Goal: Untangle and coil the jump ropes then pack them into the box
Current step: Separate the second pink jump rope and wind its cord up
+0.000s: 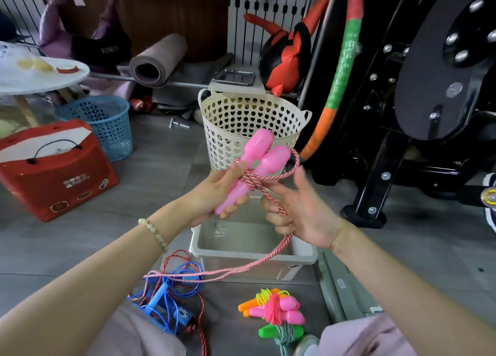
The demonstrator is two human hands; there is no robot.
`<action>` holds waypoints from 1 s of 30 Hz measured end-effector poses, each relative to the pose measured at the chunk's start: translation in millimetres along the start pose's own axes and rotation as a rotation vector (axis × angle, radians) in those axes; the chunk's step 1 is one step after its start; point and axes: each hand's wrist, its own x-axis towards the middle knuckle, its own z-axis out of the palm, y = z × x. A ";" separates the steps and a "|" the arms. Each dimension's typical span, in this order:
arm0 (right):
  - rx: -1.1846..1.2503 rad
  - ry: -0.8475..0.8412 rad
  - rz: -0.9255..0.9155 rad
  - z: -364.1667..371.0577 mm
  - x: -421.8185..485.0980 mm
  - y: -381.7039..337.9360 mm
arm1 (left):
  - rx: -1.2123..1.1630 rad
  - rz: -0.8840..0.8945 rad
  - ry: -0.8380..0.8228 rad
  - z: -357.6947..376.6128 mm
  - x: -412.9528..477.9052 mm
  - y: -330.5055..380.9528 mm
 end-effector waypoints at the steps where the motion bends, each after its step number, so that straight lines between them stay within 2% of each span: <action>1: -0.074 0.060 -0.023 2.1 1.9 4.4 | -0.017 -0.004 0.016 1.9 1.4 -0.8; 3: -0.246 0.175 -0.088 9.6 4.2 10.8 | -0.042 -0.014 0.038 5.2 3.5 -3.1; 6: -0.798 0.430 -0.290 6.1 9.3 21.5 | -0.048 -0.035 0.120 5.2 7.8 -6.0; 8: -1.020 0.522 -0.343 -0.1 12.0 27.2 | -0.059 -0.066 0.223 0.2 12.0 -7.4; 9: -1.001 0.536 -0.313 -1.5 11.9 27.4 | -0.073 -0.073 0.263 -2.3 13.6 -7.9; 10: -0.884 0.528 -0.255 -1.8 11.7 25.7 | -0.082 -0.071 0.290 -4.3 15.2 -9.1; 13: -0.163 0.371 -0.049 4.8 8.3 15.1 | -0.071 -0.041 0.323 -2.6 18.3 -11.0; 14: 0.022 0.322 -0.010 5.9 6.3 10.8 | -0.074 -0.031 0.339 -1.7 19.7 -11.3; 15: 0.101 0.295 0.019 4.3 4.5 8.2 | -0.084 -0.019 0.362 -1.7 21.1 -11.2; 17: -0.009 0.308 0.058 1.5 1.5 4.3 | -0.118 0.000 0.420 -6.3 23.3 -10.2; 19: -0.387 0.365 0.052 0.2 -1.5 3.3 | -0.103 0.013 0.450 -13.3 24.4 -9.6; 21: -0.709 0.373 -0.031 2.5 -4.5 -0.2 | 0.053 0.049 0.430 -15.8 24.5 -12.9; 24: -0.737 0.319 -0.143 8.0 -6.9 -7.9 | 0.329 0.075 0.252 -7.0 22.7 -18.5; 26: -0.718 0.352 -0.196 8.0 -6.9 -12.9 | 0.446 0.082 0.101 2.6 20.9 -19.6; 30: -0.796 0.497 -0.323 1.6 -4.9 -17.0 | 0.497 0.037 -0.070 10.2 16.4 -12.7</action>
